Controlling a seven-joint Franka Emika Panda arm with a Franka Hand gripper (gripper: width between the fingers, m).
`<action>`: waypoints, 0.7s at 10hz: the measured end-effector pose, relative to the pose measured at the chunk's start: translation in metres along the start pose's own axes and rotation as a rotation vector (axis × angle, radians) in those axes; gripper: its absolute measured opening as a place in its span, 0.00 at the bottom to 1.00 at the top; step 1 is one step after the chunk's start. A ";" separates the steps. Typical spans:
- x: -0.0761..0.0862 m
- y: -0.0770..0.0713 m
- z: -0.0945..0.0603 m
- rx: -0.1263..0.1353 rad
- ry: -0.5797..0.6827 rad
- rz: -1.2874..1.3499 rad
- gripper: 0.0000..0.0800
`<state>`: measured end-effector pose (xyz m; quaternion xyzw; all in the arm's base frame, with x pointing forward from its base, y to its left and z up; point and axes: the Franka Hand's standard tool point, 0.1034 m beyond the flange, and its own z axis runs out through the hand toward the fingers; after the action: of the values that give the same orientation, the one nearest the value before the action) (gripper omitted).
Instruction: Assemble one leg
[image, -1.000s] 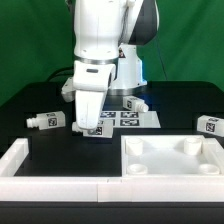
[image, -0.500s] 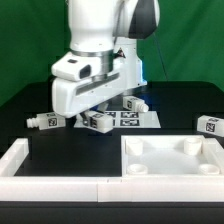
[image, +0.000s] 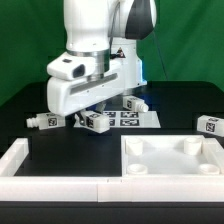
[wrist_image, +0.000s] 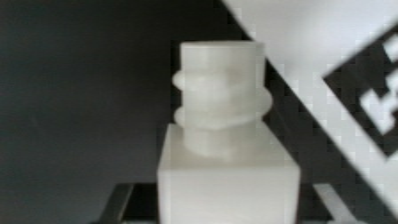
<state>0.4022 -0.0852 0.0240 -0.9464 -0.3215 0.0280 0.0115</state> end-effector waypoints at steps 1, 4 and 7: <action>-0.004 -0.005 0.005 0.015 -0.005 0.107 0.36; 0.004 -0.017 0.010 0.064 -0.022 0.301 0.36; 0.013 -0.029 0.013 0.051 -0.004 0.285 0.36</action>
Offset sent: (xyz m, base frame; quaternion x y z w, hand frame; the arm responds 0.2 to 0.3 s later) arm 0.0075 0.0288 0.0017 0.0684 -0.0019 0.1868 0.9800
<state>0.3940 -0.0542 0.0114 -0.9818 -0.1833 0.0394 0.0308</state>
